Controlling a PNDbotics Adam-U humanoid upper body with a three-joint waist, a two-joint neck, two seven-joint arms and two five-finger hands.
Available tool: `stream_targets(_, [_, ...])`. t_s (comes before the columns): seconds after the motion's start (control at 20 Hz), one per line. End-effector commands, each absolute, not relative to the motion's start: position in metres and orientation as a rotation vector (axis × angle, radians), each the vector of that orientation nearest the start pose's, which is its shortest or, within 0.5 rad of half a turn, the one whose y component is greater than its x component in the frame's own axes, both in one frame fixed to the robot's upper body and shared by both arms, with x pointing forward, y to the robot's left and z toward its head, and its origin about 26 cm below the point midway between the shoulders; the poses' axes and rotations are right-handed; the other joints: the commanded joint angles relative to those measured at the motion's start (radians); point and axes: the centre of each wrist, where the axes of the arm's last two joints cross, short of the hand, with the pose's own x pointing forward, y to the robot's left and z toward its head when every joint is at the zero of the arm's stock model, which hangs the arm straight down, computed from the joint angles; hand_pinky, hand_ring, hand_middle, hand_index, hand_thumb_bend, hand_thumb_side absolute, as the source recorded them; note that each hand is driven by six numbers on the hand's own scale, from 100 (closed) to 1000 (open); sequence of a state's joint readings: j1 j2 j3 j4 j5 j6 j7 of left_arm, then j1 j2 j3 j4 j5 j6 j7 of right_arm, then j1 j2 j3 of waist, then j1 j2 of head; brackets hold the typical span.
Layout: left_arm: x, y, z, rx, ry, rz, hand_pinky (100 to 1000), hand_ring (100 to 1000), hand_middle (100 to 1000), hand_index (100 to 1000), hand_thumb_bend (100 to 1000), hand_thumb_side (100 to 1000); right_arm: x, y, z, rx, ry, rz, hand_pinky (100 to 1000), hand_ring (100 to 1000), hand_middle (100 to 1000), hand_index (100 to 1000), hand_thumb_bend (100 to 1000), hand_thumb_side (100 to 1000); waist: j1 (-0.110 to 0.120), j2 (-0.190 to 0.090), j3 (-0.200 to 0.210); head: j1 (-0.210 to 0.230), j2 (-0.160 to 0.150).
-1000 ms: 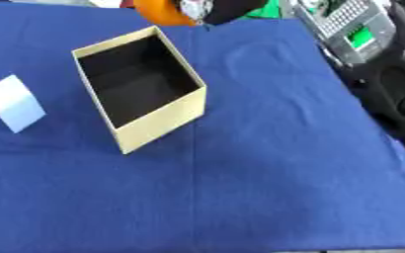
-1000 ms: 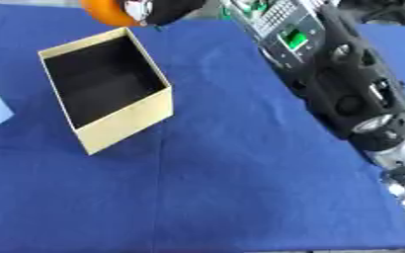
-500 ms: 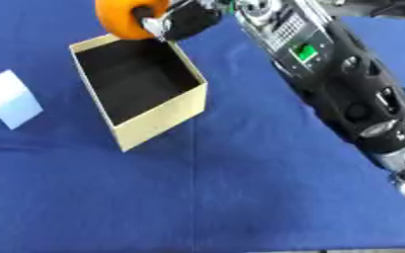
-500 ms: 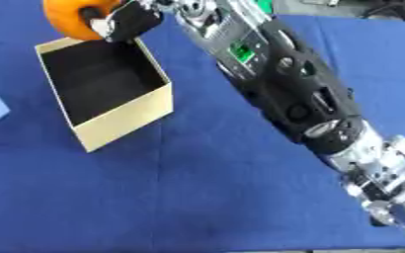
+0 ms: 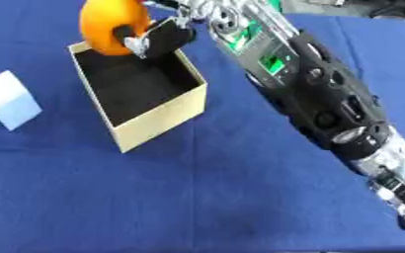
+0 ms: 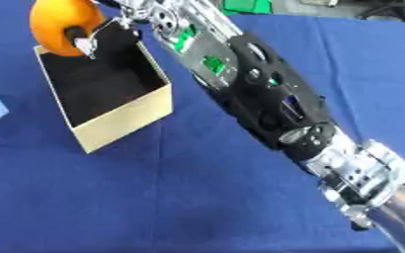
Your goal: Pick up objects on the table and place them in the box.
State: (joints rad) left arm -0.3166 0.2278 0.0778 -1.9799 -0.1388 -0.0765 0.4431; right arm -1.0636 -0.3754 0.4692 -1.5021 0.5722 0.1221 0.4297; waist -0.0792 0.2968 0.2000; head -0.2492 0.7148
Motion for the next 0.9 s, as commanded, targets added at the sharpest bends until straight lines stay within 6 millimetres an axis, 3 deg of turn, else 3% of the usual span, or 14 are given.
stream_targets(0.05, [0.302, 0.262, 0.205, 0.498, -2.436, 0.216, 454, 679, 633, 696, 106, 1000, 0.386, -0.103, 0.309, -0.672, -1.925, 1.664, 876, 929, 711, 807, 100, 394, 0.007, -0.015, 0.002, -0.002, -0.011])
stream_targets(0.1, [0.302, 0.261, 0.205, 0.497, -2.436, 0.216, 454, 679, 633, 696, 106, 1000, 0.387, -0.103, 0.308, -0.678, -1.916, 1.673, 883, 937, 728, 820, 100, 452, 0.007, -0.015, 0.002, -0.002, -0.011])
stream_targets(0.35, [0.302, 0.261, 0.205, 0.493, -2.437, 0.216, 454, 679, 633, 696, 106, 1000, 0.39, -0.098, 0.301, -0.716, -1.881, 1.712, 903, 960, 769, 839, 100, 526, 0.008, -0.016, 0.005, -0.005, -0.012])
stream_targets(0.6, [0.302, 0.26, 0.206, 0.489, -2.437, 0.218, 455, 679, 633, 695, 105, 1000, 0.395, -0.094, 0.293, -0.754, -1.813, 1.783, 937, 1000, 849, 894, 254, 691, 0.007, -0.016, 0.008, -0.007, -0.014])
stream_targets(0.9, [0.303, 0.26, 0.206, 0.489, -2.436, 0.214, 454, 680, 634, 695, 106, 1000, 0.397, -0.094, 0.292, -0.771, -1.792, 1.827, 946, 1000, 850, 896, 297, 712, 0.007, -0.017, 0.007, -0.005, -0.016])
